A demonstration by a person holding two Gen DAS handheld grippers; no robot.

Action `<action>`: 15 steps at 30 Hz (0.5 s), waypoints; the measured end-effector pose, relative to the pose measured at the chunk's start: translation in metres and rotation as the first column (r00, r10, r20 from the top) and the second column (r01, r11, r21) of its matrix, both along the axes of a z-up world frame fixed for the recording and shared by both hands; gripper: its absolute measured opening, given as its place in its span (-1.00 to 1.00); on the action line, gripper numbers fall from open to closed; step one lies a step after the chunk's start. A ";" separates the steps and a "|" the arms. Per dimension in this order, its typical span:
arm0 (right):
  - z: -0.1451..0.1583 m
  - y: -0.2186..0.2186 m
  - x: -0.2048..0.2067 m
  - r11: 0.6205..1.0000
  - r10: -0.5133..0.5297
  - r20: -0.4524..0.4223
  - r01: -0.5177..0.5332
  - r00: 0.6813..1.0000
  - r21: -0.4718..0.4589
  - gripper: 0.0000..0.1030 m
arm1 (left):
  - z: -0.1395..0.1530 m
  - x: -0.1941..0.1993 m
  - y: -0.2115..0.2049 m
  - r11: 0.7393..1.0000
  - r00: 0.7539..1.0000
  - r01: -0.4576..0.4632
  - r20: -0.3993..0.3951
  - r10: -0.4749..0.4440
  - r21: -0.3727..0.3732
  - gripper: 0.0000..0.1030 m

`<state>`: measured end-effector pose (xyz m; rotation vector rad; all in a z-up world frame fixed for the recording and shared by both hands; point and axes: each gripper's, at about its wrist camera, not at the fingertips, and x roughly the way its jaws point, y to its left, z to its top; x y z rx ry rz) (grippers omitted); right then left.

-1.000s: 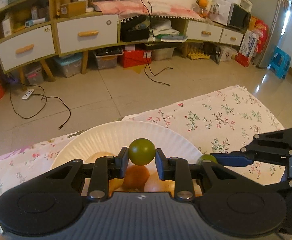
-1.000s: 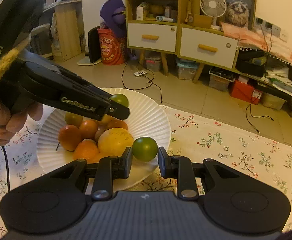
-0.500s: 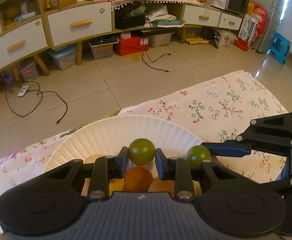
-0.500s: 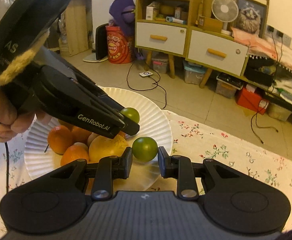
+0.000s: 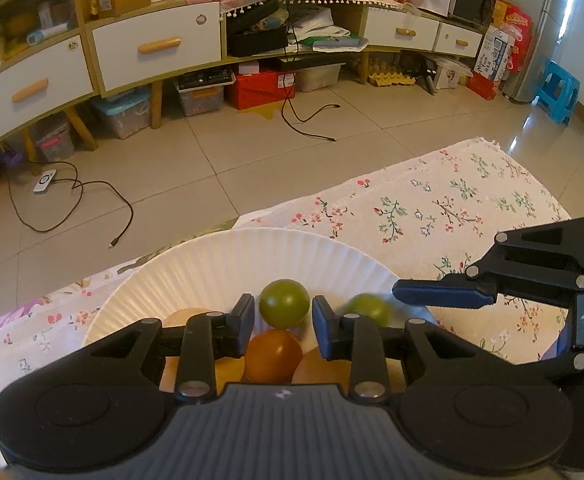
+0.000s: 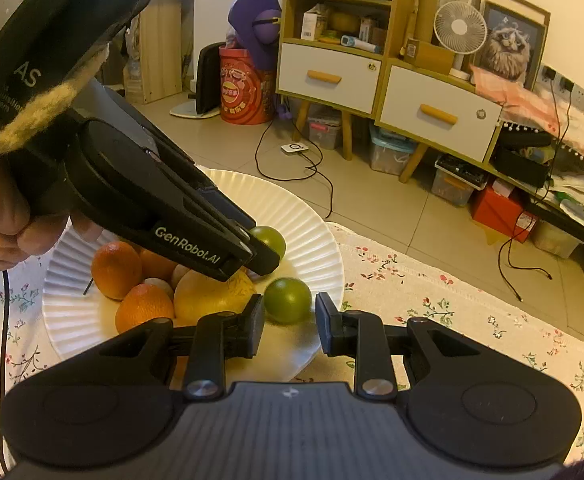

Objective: Organize fruits
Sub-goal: 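Lower the green tomatoes onto the plate and open both grippers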

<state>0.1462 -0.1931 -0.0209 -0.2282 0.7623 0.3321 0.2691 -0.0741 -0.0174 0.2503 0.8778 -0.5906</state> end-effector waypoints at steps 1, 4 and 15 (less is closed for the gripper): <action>0.000 0.000 0.000 1.000 -0.001 0.000 0.001 1.000 0.000 -0.51 | 0.000 0.000 0.000 1.000 1.000 -0.003 0.000 0.003 -0.003 -0.78; 0.000 0.001 -0.001 1.000 0.000 0.001 0.000 1.000 -0.003 -0.51 | 0.001 -0.001 0.001 1.000 1.000 -0.006 0.002 0.006 -0.003 -0.73; 0.013 -0.003 -0.008 1.000 -0.021 0.002 0.021 1.000 -0.013 -0.29 | 0.014 -0.019 0.005 1.000 1.000 -0.024 0.019 0.024 -0.013 -0.25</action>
